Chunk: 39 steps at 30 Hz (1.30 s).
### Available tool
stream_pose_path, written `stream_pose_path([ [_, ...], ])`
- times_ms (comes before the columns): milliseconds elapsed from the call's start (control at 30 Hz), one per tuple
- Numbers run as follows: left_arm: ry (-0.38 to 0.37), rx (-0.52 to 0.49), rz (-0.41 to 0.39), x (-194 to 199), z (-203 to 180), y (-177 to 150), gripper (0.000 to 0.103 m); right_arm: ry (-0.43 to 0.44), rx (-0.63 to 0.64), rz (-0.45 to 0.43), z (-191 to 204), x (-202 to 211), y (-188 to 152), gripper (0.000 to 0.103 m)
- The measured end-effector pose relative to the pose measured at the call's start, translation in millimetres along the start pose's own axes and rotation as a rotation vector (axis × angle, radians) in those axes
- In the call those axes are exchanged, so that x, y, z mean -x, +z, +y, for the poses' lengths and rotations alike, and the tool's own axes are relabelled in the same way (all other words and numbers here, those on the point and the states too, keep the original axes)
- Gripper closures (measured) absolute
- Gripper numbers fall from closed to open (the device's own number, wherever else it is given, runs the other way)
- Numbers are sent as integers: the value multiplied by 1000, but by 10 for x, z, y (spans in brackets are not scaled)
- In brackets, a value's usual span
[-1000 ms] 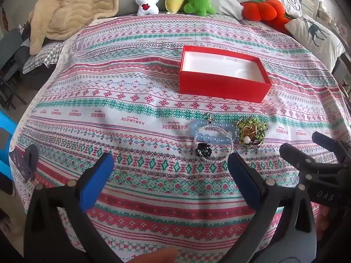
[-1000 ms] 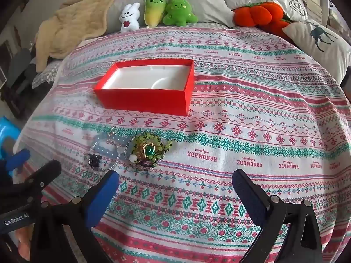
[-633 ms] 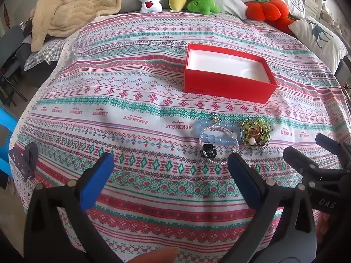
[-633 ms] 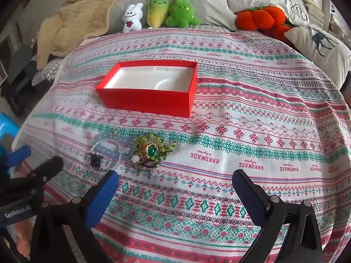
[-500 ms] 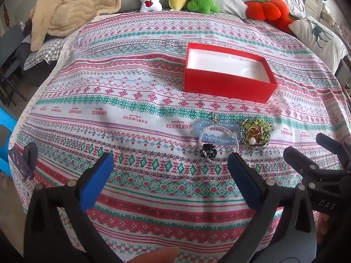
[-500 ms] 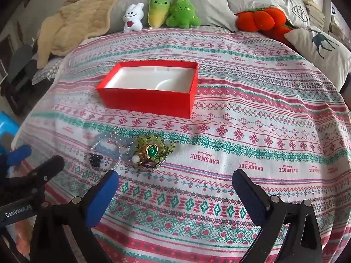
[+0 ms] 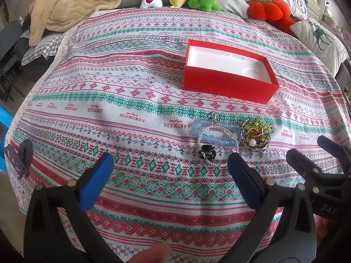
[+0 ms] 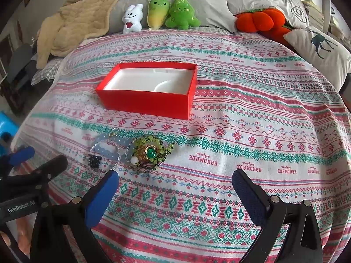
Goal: Organize jewelry
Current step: 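Move both grippers open toward the jewelry cluster beside the red box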
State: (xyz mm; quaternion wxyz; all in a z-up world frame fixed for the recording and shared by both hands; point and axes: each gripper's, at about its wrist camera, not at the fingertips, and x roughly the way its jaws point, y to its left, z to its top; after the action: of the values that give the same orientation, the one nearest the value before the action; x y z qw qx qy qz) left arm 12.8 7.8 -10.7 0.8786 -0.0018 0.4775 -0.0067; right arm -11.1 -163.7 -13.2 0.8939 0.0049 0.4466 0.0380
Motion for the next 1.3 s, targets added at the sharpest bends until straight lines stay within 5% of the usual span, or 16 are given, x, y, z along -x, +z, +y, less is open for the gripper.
stream_pose_path([
  [367, -111, 69, 59, -105, 111, 79, 0, 26, -24, 4, -88, -22, 38, 0],
  [633, -167, 136, 75, -139, 271, 98, 4, 146, -206, 40, -426, -78, 78, 2],
  [1100, -255, 177, 114, -202, 307, 131, 33, 299, -316, 85, -557, -182, 101, 46],
  [1300, -293, 194, 121, -200, 296, 173, 34, 304, -331, 80, -606, -182, 126, 48],
])
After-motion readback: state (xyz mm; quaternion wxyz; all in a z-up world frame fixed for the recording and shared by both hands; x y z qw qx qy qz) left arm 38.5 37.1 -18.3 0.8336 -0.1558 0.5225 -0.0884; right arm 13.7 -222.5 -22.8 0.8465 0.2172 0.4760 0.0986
